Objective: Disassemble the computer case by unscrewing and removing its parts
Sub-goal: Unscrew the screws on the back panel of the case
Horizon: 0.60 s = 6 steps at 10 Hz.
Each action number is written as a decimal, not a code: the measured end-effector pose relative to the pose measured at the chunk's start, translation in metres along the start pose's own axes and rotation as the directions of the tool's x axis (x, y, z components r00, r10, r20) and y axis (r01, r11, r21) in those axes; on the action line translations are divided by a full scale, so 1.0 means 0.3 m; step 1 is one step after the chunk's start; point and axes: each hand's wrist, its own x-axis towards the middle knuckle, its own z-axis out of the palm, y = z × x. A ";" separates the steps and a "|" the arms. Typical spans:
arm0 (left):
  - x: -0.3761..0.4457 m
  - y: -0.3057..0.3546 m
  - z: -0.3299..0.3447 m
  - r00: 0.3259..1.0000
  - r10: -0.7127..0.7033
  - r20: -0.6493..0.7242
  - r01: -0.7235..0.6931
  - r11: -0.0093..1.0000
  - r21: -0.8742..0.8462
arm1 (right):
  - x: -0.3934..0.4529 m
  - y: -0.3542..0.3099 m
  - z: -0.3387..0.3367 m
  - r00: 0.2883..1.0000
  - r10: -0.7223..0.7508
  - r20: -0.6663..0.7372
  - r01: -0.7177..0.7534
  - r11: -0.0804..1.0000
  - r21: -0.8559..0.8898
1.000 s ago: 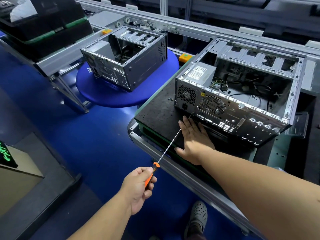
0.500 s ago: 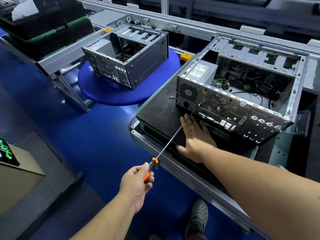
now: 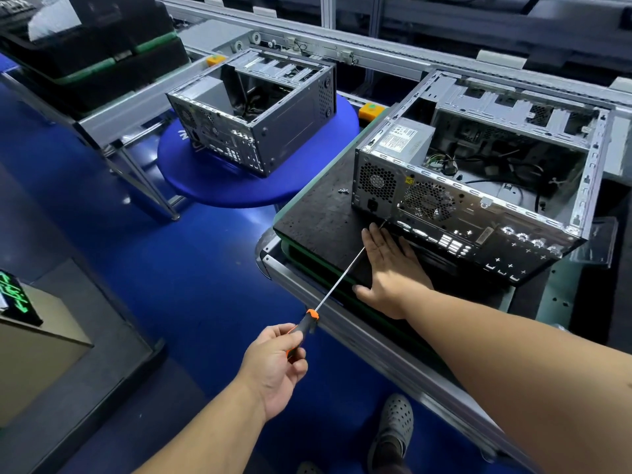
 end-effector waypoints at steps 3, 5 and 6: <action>-0.008 -0.008 -0.015 1.000 -0.007 0.001 0.007 0.994 0.111 | 0.002 0.000 0.008 1.000 0.002 -0.011 -0.002 1.000 0.002; -0.017 0.002 0.008 0.997 -0.048 -0.055 0.052 0.997 0.065 | 0.002 0.003 0.006 1.000 0.003 -0.016 -0.003 1.000 0.002; -0.018 0.010 0.008 0.999 -0.031 -0.036 0.032 0.999 0.012 | 0.003 0.001 0.007 1.000 0.002 -0.024 -0.001 1.000 0.007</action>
